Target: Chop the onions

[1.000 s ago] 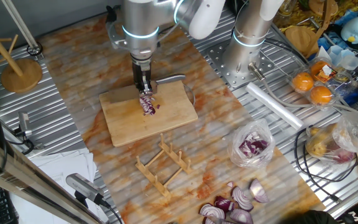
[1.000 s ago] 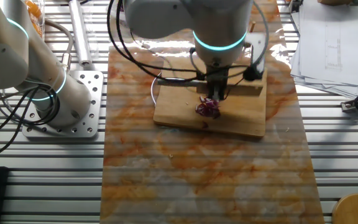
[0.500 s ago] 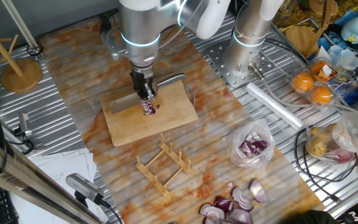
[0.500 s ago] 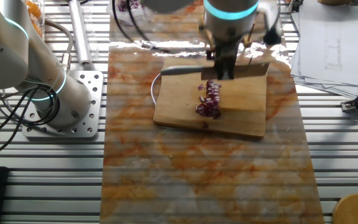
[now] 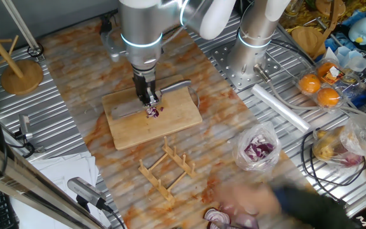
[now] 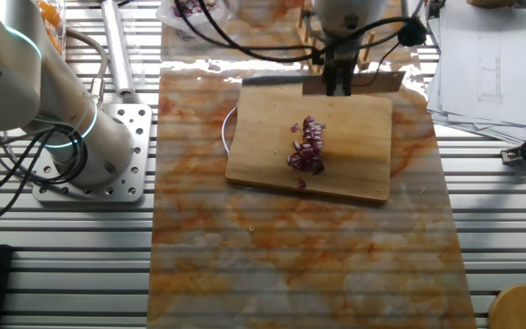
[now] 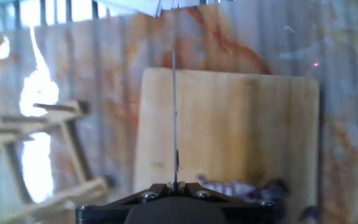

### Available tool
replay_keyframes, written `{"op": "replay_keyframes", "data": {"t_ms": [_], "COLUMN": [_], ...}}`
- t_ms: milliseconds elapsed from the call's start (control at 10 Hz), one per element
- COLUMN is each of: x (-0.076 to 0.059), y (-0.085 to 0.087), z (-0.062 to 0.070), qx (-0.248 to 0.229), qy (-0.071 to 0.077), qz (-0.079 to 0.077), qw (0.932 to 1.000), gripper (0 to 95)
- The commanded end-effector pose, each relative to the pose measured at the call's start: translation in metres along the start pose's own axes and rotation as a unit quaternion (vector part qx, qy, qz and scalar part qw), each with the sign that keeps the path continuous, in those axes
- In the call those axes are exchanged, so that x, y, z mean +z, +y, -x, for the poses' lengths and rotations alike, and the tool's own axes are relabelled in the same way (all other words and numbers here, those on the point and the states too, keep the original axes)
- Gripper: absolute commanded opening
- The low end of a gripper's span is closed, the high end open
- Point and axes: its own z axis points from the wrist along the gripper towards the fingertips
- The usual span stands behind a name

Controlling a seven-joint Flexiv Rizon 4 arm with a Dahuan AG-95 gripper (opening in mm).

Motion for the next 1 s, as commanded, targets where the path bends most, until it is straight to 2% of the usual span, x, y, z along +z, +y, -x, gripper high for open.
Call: {"op": "replay_keyframes", "data": {"t_ms": [100, 500, 800, 1000], "x": [-0.005, -0.009, -0.01, -0.011], "y": [0.031, 0.051, 0.052, 0.057], "z": [0.012, 0.016, 0.015, 0.014], "qx": [0.013, -0.015, -0.028, -0.023], "qy": [0.017, 0.02, 0.031, 0.028], "qz": [0.032, 0.03, 0.034, 0.042], "qw": [0.9992, 0.9992, 0.9986, 0.9985], "gripper": [0.0, 0.0, 0.0, 0.0]}}
